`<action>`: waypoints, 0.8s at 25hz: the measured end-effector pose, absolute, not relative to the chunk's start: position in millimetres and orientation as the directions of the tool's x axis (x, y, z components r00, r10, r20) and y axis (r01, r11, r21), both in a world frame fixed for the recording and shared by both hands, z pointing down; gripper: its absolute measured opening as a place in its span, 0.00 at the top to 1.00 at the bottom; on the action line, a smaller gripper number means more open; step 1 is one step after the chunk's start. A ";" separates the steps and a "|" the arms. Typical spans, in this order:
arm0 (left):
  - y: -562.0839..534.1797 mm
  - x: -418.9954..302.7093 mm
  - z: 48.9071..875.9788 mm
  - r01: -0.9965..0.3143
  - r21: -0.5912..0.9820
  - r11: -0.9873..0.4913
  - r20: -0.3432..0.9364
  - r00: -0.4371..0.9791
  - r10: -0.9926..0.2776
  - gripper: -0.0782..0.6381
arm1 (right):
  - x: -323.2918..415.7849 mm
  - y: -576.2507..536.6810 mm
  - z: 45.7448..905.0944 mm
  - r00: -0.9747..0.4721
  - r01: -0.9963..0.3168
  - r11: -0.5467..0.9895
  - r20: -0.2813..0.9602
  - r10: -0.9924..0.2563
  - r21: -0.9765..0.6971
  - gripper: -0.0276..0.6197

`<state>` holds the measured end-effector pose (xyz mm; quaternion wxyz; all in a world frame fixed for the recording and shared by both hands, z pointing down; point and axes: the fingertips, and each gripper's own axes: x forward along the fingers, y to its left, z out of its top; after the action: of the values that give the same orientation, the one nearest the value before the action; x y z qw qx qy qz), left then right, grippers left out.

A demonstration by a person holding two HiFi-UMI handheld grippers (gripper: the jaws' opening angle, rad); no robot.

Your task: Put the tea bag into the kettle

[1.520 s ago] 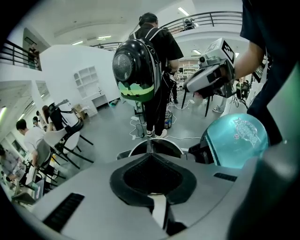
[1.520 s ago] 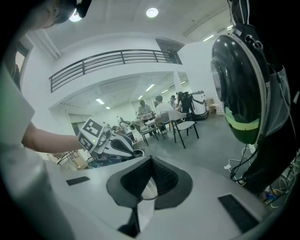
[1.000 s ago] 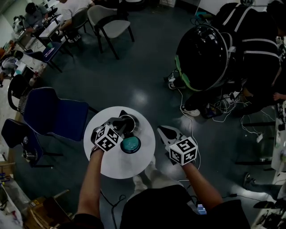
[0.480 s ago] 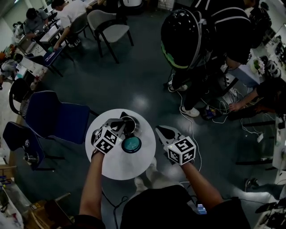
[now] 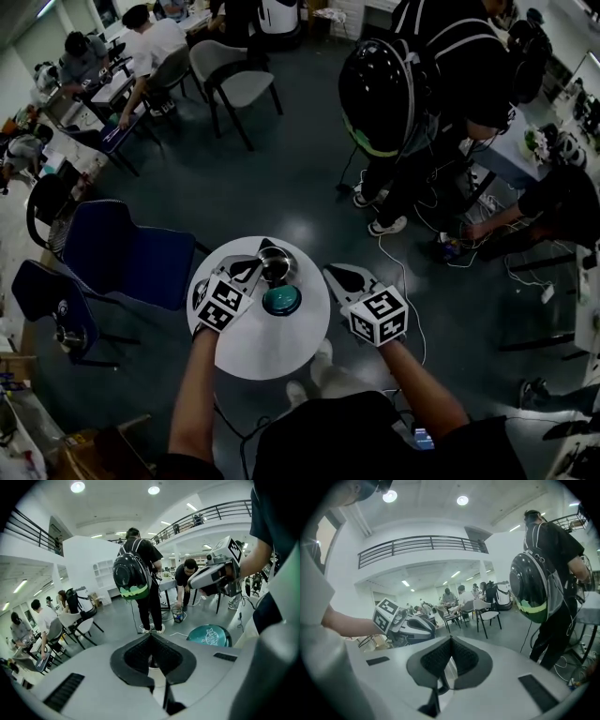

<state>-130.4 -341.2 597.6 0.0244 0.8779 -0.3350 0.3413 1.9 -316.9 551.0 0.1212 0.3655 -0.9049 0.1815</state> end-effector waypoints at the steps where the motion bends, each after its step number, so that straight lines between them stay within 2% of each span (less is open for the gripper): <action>1: -336.8 -131.8 592.2 -0.611 -0.186 -0.770 0.605 0.546 -0.579 0.87 | 1.0 -313.9 546.9 -0.703 -0.706 0.669 0.348 -0.620 -0.235 0.93; 20: -215.4 -149.2 494.9 -0.715 -0.130 -0.687 0.370 0.607 -0.703 0.87 | -34.7 -226.5 467.8 -0.722 -0.682 0.723 0.253 -0.644 -0.109 0.93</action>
<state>-149.2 -215.4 494.9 0.0154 0.8963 -0.3955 0.1998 -34.7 -226.5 467.8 0.0989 0.3592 -0.9229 0.0976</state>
